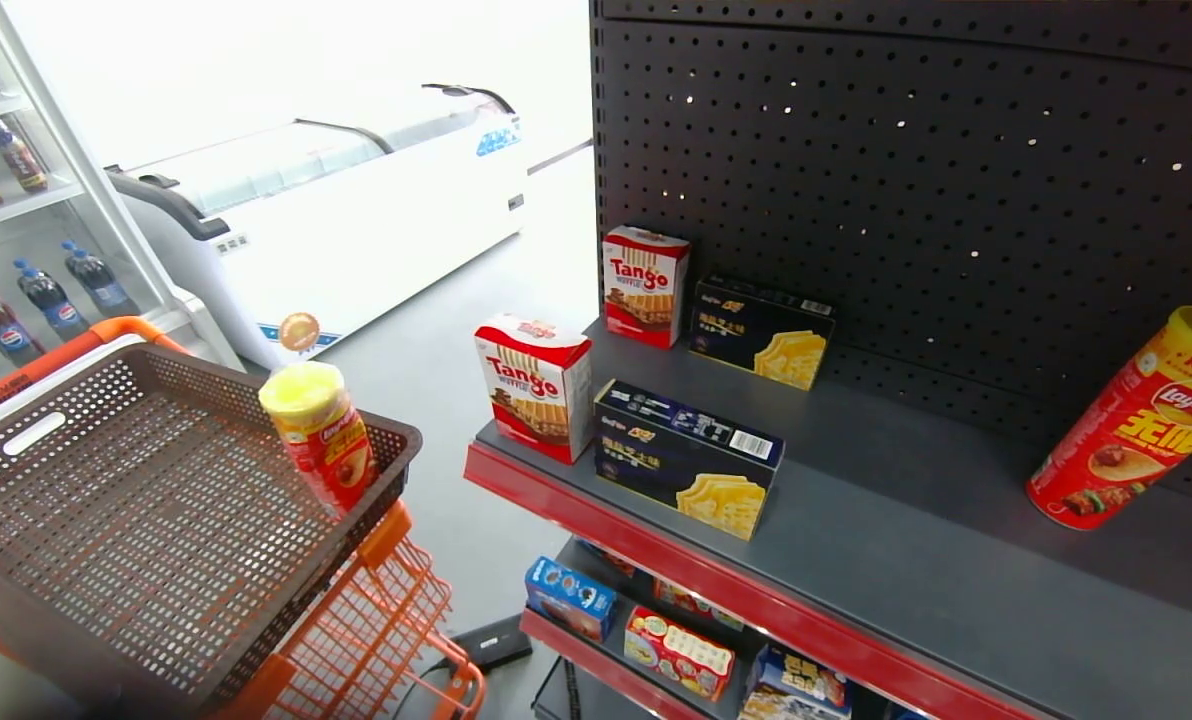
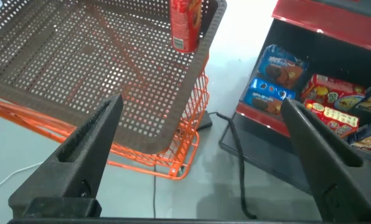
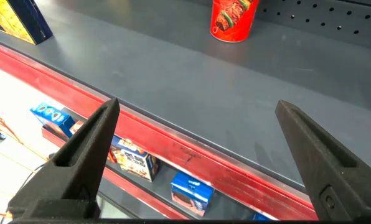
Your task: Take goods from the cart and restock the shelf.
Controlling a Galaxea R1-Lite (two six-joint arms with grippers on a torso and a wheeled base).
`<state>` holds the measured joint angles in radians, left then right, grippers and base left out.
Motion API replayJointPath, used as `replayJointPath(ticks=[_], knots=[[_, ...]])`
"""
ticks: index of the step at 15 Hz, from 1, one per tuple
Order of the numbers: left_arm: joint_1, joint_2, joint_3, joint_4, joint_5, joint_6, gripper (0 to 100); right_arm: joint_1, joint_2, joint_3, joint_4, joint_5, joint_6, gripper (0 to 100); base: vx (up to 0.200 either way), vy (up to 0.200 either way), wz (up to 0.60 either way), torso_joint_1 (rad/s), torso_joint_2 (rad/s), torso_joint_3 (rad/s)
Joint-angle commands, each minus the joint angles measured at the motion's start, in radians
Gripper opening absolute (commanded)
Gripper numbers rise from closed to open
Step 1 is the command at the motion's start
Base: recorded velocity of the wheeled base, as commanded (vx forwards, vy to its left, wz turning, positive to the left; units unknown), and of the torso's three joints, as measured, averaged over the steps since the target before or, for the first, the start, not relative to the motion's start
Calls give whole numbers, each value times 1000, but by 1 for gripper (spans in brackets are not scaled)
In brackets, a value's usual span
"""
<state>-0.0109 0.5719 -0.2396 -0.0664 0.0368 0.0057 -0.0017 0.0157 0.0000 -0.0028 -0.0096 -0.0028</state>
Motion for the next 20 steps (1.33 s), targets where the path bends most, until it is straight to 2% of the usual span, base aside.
replayJointPath(ticks=[1, 7, 8, 10, 14, 16, 18, 20], knots=[[0, 19, 0, 0, 0, 0, 100, 0, 0, 0, 0, 0, 0, 100, 0, 0, 0, 0, 0, 0], [0, 92, -10, -7, 2, -7, 100, 0, 0, 0, 0, 0, 0, 100, 0, 0, 0, 0, 0, 0], [-1, 120, -10, -33, 0, -38, 100, 0, 0, 0, 0, 0, 0, 100, 0, 0, 0, 0, 0, 0], [-1, 144, -10, -59, -3, -59, 100, 0, 0, 0, 0, 0, 0, 100, 0, 0, 0, 0, 0, 0], [6, 181, -7, -75, -3, -56, 100, 0, 0, 0, 0, 0, 0, 100, 0, 0, 0, 0, 0, 0], [45, 236, -4, -151, -3, -52, 100, 0, 0, 0, 0, 0, 0, 100, 0, 0, 0, 0, 0, 0], [54, 287, 0, -211, -3, -50, 100, 0, 0, 0, 0, 0, 0, 100, 0, 0, 0, 0, 0, 0], [80, 307, 2, -240, -6, -47, 100, 0, 0, 0, 0, 0, 0, 100, 0, 0, 0, 0, 0, 0]])
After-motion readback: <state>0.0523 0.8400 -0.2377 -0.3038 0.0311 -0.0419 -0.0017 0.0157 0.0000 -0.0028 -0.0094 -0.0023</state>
